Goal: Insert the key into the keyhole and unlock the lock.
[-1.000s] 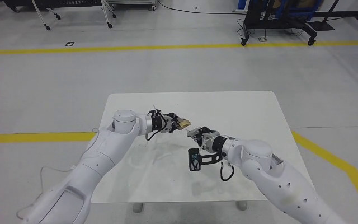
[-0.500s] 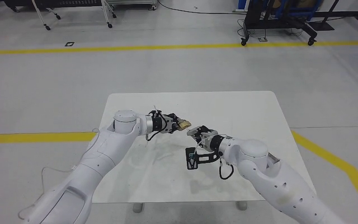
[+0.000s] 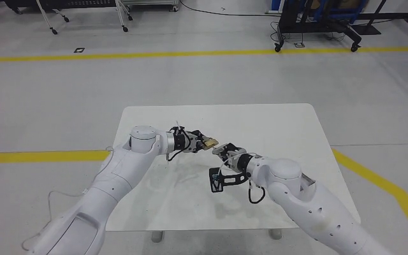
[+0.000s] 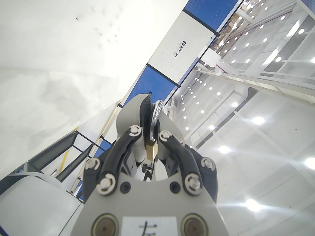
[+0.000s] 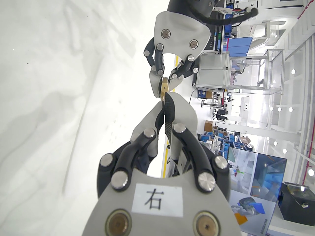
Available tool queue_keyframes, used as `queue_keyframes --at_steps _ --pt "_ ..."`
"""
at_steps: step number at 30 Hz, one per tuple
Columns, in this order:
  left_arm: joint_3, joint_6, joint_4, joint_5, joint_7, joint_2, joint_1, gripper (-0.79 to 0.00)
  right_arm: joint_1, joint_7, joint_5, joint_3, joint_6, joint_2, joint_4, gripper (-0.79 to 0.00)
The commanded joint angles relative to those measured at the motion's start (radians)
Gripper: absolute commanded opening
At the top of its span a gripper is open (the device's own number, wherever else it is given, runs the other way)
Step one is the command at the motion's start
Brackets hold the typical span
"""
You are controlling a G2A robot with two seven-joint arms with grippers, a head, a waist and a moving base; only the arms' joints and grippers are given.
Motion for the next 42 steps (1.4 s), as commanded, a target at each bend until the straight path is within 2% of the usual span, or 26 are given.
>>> queue_keyframes --at_steps 1,15,35,42 --pt "-0.002 0.001 0.0 0.003 -0.001 -0.001 0.0 -0.785 -0.003 -0.002 0.002 0.005 -0.001 0.0 -0.002 -0.785" --pt "-0.017 0.009 0.003 0.012 -0.003 -0.007 0.005 -0.785 -0.016 0.002 -0.015 0.028 -0.018 -0.005 -0.004 -0.785" --pt "-0.028 0.018 0.004 0.037 -0.02 -0.014 0.01 -0.785 0.001 0.047 -0.031 -0.001 -0.047 -0.029 0.0 -0.785" --pt "-0.04 0.018 0.007 0.038 -0.023 -0.015 0.009 -0.785 -0.001 0.013 0.003 0.024 -0.048 -0.031 -0.002 -0.785"
